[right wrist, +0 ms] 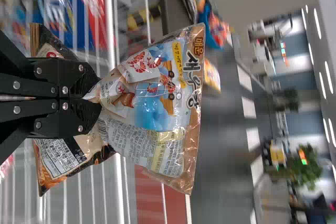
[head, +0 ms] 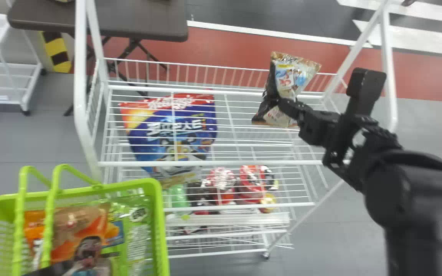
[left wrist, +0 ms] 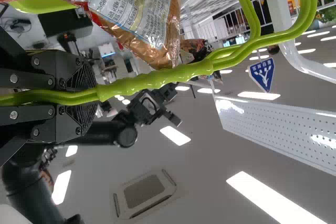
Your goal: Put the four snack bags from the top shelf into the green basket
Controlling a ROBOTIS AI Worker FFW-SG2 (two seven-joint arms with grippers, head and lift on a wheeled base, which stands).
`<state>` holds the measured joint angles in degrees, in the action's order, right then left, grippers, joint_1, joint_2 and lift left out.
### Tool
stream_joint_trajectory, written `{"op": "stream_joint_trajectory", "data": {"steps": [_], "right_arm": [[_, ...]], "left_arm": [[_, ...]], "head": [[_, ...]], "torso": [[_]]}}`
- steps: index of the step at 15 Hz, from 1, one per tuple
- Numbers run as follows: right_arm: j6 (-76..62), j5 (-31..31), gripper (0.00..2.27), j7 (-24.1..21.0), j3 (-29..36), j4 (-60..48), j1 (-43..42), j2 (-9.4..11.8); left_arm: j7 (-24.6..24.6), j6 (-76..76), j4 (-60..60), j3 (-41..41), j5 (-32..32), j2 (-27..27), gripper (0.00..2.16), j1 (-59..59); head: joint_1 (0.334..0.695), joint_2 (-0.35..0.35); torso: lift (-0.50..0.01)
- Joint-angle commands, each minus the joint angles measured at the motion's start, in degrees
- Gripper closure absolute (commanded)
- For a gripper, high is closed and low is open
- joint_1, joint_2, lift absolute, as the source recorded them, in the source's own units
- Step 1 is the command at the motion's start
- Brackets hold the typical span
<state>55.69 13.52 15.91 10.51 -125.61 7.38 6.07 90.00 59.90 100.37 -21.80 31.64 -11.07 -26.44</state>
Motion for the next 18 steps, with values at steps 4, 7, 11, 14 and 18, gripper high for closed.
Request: {"op": "stream_joint_trajectory", "data": {"steps": [4, 7, 11, 14, 18], "right_arm": [[14.24, 12.94, 2.25, 2.2, -10.24, -12.99, 11.34, -0.18], [16.7, 20.85, 2.25, 2.9, -14.99, -13.25, 12.57, -0.18], [15.47, 23.48, 2.25, 2.11, -20.26, -5.25, 11.69, -1.06], [15.82, 23.13, 2.25, 1.14, -21.58, -1.04, 11.34, -1.06], [26.19, 23.4, 1.99, 0.26, -22.28, 4.06, 7.56, -0.88]], "left_arm": [[0.57, -0.18, -0.27, 0.44, 0.0, 0.08, 2.15, 0.25], [0.57, -0.18, -0.35, 0.79, 0.0, 0.26, 2.15, 0.34], [0.57, 0.0, -0.35, 1.32, 0.0, 0.35, 2.15, 0.34], [0.57, 0.0, -0.18, 1.49, 0.0, 0.35, 2.15, 0.34], [0.57, 0.0, -0.18, 1.93, 0.0, 0.35, 2.15, 0.78]], "head": [[0.695, 0.076], [0.695, 0.215], [0.695, 0.35], [0.695, 0.35], [0.695, 0.35]], "torso": [[0.0], [0.0], [0.0], [0.0], [0.0]]}}
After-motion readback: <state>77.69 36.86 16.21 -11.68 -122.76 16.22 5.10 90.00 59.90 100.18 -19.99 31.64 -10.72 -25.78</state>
